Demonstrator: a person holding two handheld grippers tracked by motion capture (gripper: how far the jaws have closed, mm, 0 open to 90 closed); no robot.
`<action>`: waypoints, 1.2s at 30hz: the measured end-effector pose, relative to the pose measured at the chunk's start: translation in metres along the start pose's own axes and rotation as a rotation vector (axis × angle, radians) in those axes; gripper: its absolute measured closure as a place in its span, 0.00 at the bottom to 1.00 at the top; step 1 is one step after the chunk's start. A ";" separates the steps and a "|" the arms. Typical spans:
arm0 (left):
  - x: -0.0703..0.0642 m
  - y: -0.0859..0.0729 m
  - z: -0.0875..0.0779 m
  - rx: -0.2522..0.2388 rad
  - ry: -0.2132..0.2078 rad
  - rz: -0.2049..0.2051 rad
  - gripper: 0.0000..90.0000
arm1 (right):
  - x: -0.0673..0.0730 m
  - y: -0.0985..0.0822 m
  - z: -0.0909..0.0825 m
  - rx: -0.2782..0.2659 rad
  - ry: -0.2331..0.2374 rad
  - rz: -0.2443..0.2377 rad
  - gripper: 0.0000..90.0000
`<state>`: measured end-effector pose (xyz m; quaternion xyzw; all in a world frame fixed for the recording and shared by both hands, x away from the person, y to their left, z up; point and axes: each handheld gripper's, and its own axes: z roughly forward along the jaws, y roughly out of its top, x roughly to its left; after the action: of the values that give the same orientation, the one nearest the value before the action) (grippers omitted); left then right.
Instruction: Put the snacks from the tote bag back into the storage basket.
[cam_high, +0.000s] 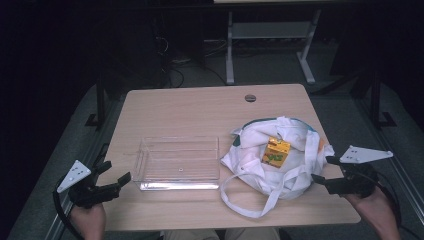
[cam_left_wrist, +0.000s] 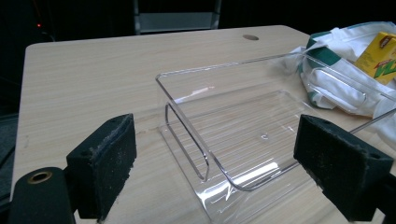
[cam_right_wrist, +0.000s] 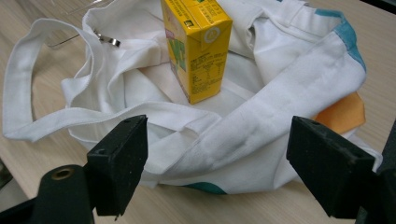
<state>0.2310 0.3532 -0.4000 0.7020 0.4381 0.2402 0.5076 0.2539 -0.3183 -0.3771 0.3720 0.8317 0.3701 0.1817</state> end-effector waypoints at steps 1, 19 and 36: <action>0.000 0.000 0.000 0.001 0.001 0.001 0.14 | -0.001 0.003 0.000 0.011 0.005 -0.005 0.21; 0.001 0.000 -0.001 -0.009 0.006 -0.019 0.14 | 0.005 0.098 0.008 0.173 0.070 -0.248 0.21; 0.003 -0.001 -0.001 -0.006 0.005 -0.029 0.14 | 0.016 0.137 0.044 0.289 0.117 -0.365 0.21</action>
<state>0.2310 0.3563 -0.4005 0.6933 0.4487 0.2360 0.5121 0.3352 -0.2233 -0.3035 0.2154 0.9386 0.2292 0.1418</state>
